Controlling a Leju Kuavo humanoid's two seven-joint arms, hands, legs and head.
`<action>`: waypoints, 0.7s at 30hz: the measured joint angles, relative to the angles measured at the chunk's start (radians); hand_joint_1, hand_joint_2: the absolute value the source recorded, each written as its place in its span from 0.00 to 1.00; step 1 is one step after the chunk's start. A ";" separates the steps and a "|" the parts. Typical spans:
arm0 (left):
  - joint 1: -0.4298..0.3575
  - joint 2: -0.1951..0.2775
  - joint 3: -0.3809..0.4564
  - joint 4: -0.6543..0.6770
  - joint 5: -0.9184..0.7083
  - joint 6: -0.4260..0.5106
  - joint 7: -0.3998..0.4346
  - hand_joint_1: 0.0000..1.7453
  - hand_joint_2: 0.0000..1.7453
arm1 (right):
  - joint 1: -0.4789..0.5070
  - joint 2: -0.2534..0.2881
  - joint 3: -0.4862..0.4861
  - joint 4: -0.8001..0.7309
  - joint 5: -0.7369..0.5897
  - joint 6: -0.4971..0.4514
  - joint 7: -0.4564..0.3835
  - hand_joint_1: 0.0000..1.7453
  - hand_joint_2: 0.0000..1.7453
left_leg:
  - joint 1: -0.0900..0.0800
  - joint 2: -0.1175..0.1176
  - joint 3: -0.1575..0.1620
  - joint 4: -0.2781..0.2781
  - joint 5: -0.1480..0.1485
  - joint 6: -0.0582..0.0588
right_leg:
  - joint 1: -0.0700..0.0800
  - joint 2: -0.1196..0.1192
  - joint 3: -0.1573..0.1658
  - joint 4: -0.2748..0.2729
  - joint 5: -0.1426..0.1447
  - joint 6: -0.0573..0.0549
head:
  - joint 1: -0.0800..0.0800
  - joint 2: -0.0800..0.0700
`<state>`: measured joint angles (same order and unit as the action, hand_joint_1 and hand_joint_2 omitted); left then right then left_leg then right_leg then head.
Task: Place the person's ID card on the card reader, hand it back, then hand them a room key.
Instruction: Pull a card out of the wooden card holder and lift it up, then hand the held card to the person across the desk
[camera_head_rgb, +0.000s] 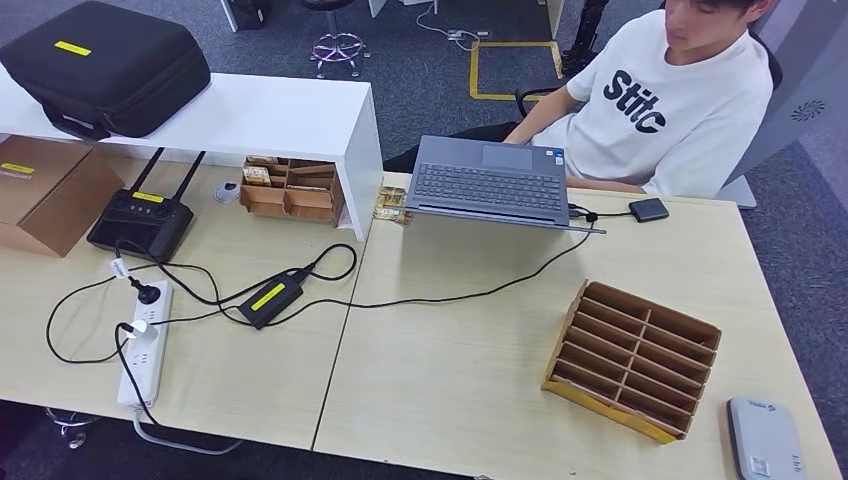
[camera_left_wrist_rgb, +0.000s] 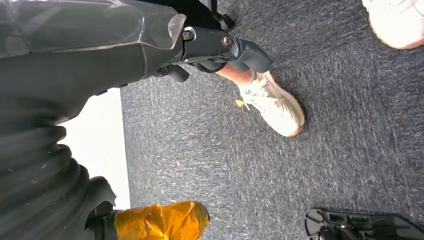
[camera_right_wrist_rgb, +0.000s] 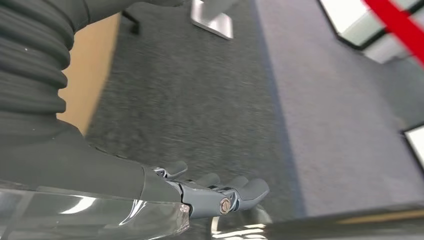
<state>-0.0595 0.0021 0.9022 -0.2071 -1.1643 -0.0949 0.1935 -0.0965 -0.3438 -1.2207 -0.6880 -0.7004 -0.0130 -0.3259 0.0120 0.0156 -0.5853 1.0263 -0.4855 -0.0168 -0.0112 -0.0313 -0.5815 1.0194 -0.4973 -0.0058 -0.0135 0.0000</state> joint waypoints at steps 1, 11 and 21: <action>0.000 0.000 0.000 0.000 -0.002 -0.002 0.000 0.00 1.00 | 0.012 0.024 0.000 0.006 0.012 0.025 0.008 0.00 1.00 | 0.000 0.000 0.000 0.000 0.000 0.000 | 0.000 0.000 0.000 0.000 0.000 0.000 | 0.000 0.000; -0.001 -0.001 0.001 0.000 -0.016 -0.008 0.003 0.00 1.00 | 0.110 0.191 0.028 0.071 0.371 0.082 0.064 0.00 1.00 | 0.000 0.001 0.001 0.000 -0.001 -0.001 | 0.000 0.000 0.001 0.000 -0.002 -0.002 | 0.000 0.000; -0.004 -0.004 0.010 0.000 -0.033 -0.005 0.013 0.00 1.00 | 0.110 0.258 0.064 0.199 0.748 -0.079 0.088 0.00 1.00 | 0.000 0.001 0.001 0.000 -0.001 -0.001 | 0.000 0.000 0.001 0.000 -0.002 -0.002 | 0.000 0.000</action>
<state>-0.0636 -0.0015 0.9117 -0.2071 -1.1971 -0.1001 0.2064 0.0132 -0.0854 -1.1566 -0.4890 0.0481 -0.0925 -0.2374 0.0121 0.0168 -0.5842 1.0260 -0.4863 -0.0180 -0.0111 -0.0309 -0.5803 1.0196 -0.4992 -0.0075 -0.0134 0.0000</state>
